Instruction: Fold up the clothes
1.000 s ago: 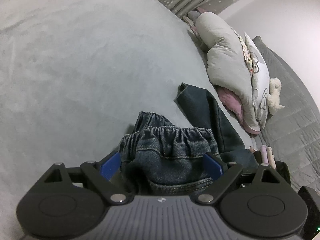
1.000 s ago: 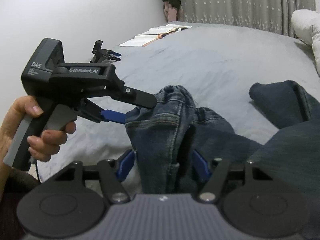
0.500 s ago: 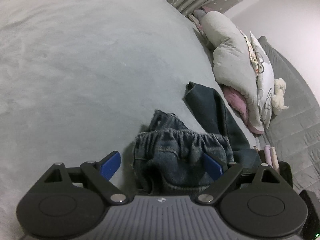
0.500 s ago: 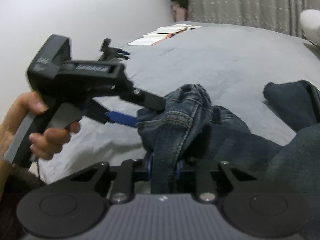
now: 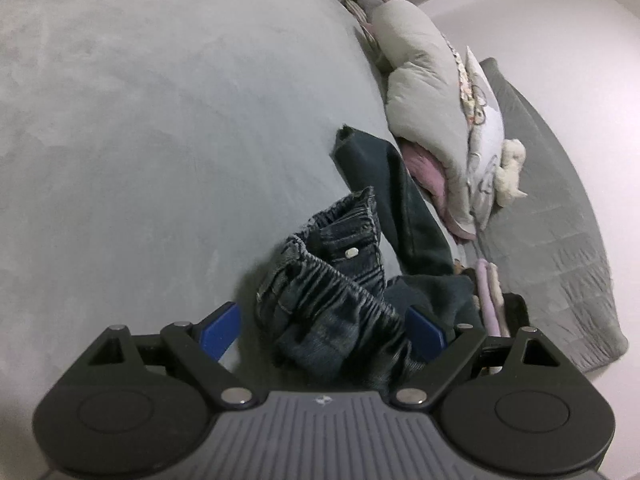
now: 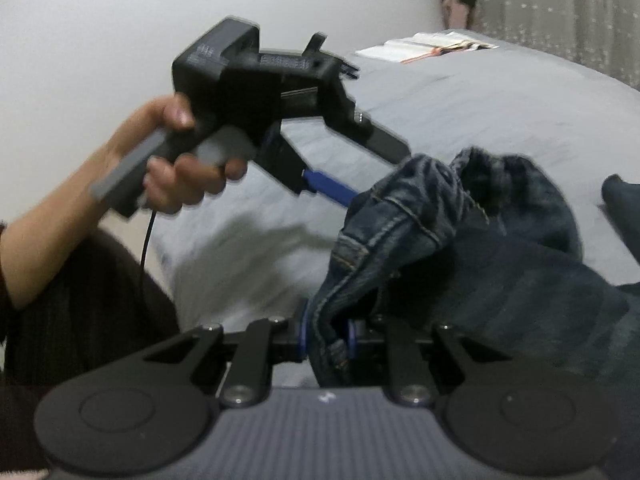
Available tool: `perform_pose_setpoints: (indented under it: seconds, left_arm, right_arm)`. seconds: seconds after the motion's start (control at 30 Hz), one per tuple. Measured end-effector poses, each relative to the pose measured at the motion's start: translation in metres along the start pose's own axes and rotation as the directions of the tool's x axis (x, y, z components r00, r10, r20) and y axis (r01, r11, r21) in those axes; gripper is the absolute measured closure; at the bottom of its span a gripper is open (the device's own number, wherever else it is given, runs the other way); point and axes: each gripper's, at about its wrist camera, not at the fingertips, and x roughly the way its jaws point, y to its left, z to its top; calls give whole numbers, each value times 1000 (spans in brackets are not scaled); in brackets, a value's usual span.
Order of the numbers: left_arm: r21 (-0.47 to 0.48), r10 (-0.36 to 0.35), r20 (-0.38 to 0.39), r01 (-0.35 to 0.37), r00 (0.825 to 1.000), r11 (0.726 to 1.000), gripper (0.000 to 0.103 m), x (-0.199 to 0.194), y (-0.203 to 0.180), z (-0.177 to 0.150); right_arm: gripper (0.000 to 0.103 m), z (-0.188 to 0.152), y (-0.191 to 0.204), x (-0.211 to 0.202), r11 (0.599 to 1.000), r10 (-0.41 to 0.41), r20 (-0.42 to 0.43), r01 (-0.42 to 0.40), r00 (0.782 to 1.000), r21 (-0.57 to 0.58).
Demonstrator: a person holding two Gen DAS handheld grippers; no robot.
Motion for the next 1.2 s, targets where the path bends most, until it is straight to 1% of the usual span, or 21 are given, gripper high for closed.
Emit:
perform_pose_setpoints:
  seconds: [0.07, 0.17, 0.27, 0.3, 0.33, 0.37, 0.4, 0.5, 0.57, 0.67, 0.73, 0.8, 0.83, 0.87, 0.9, 0.93, 0.97, 1.0, 1.1, 1.13, 1.2]
  left_arm:
    - [23, -15, -24, 16, 1000, 1000, 15, -2, -2, -7]
    - [50, -33, -54, 36, 998, 998, 15, 3, -6, -15]
    - [79, -6, -85, 12, 996, 997, 17, 17, -13, -24]
    - [92, 19, -92, -10, 996, 996, 26, 22, -15, -28]
    - [116, 52, -90, -42, 995, 992, 30, 28, -18, -32]
    - [143, 85, -78, -73, 993, 987, 33, 33, -22, -37]
    - [165, 106, -69, -93, 992, 982, 39, 37, -26, -40]
    - [226, 148, -49, -133, 988, 965, 45, 38, -36, -47]
    - [271, 176, -35, -160, 984, 949, 45, 36, -43, -52]
    - [326, 201, -34, -179, 979, 928, 44, 36, -48, -58]
    - [361, 219, -43, -189, 975, 913, 40, 35, -51, -61]
    - [394, 236, -48, -199, 971, 897, 39, 33, -52, -64]
    - [410, 243, -46, -203, 969, 889, 38, 31, -54, -67]
    - [421, 247, -45, -206, 968, 884, 38, 29, -55, -68]
    - [426, 249, -48, -206, 967, 881, 38, 27, -56, -69]
    - [431, 251, -52, -205, 967, 879, 37, 24, -56, -70]
    - [436, 253, -56, -204, 966, 876, 37, 21, -56, -71]
    - [445, 261, -56, -210, 964, 871, 35, 16, -56, -73]
    - [457, 288, -62, -229, 956, 860, 33, 9, -53, -79]
    - [460, 298, -75, -232, 952, 857, 32, 9, -51, -81]
    - [463, 308, -85, -236, 947, 854, 32, 9, -49, -84]
  right_arm:
    - [87, -8, 4, 5, 1000, 25, -30, -25, 999, -17]
    - [87, -15, 12, 17, 998, 36, -78, -39, 996, -41]
    - [87, -26, 16, 34, 998, 24, -131, -31, 991, -55]
    - [87, -27, 17, 35, 998, 20, -132, -27, 991, -53]
    - [85, -26, 14, 35, 999, 20, -131, -26, 991, -43]
    - [82, -25, 12, 35, 999, 22, -131, -26, 991, -32]
    - [81, -24, 10, 33, 999, 26, -130, -29, 991, -21]
    - [70, -24, 5, 14, 999, 28, -110, -25, 994, 24]
    - [64, -23, -4, -3, 999, 12, -94, -8, 996, 40]
    - [62, -21, -12, -21, 998, 0, -87, 6, 996, 69]
    - [60, -17, -14, -33, 997, -9, -78, 14, 997, 70]
    - [58, -9, -14, -45, 997, -29, -63, 33, 998, 63]
    - [53, -3, -15, -55, 997, -61, -43, 63, 997, 49]
    - [46, 4, -16, -58, 995, -93, -32, 94, 995, 42]
    - [43, 11, -18, -60, 991, -125, -21, 126, 992, 36]
    - [42, 21, -23, -63, 982, -184, -13, 184, 983, 32]
    - [42, 30, -28, -62, 975, -219, -16, 219, 976, 23]
    - [42, 33, -28, -60, 972, -234, -17, 234, 972, 14]
    - [42, 48, -44, -54, 950, -311, -30, 311, 950, -20]
    - [42, 52, -53, -49, 935, -353, -42, 351, 935, -41]
    - [42, 55, -57, -43, 918, -395, -52, 390, 917, -74]
